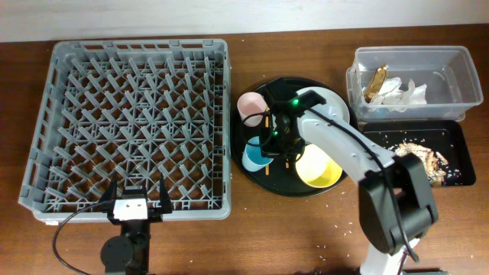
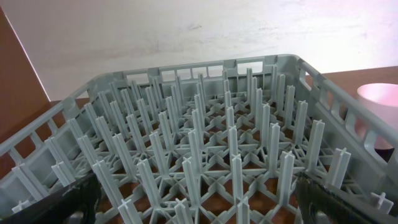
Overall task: Sort waste into correct bins and load items into the dishwasher rack
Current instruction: 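Grasp the blue cup with the right gripper and lift it, then hand the blue cup from the right gripper to the left gripper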
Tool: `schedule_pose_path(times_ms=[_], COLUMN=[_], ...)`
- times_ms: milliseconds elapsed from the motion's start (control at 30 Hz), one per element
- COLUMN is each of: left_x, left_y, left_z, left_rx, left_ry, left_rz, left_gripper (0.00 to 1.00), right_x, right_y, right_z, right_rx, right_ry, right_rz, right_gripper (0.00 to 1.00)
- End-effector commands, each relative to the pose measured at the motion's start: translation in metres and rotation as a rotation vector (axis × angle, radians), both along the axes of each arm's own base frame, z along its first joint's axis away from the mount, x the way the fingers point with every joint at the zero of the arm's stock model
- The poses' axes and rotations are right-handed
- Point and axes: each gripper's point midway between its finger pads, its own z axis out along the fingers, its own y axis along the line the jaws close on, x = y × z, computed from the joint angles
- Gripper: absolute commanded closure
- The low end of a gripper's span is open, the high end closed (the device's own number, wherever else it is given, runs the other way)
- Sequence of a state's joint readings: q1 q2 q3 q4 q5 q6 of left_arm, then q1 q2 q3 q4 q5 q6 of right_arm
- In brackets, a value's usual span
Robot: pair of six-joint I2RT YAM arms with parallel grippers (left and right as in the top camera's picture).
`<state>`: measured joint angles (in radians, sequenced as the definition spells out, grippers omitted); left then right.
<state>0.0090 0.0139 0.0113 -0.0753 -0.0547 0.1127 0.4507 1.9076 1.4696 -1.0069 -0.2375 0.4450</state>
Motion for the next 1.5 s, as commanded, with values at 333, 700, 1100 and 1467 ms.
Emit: schedule_pose_path(times_ms=[333,700,1100,1467], left_x=[0.010,0.106,0.094,0.066], left_y=[-0.028,-0.063,-0.174,-0.183], left_z=[0.070,0.114,0.144,0.170], left_rx=[-0.110,-0.210,-0.694,-0.985], left_ry=[-0.047,0.402,0.668,0.819], left_rz=[-0.159,-0.343,-1.226,-1.384], left_gripper=[0.00,0.00,0.00,0.00], right_x=[0.043,0.044,0.045,0.057], right_y=[-0.074,-0.065,-0.064,-0.026], right_z=[0.164,0.178,0.179,0.198], right_rx=[0.353,0.447,0.449,0.635], right_ry=[-0.359,-0.386,-0.394,-0.431], right_rz=[-0.138,-0.100,-0.095,-0.001], right_gripper=[0.96,0.96,0.96,0.96])
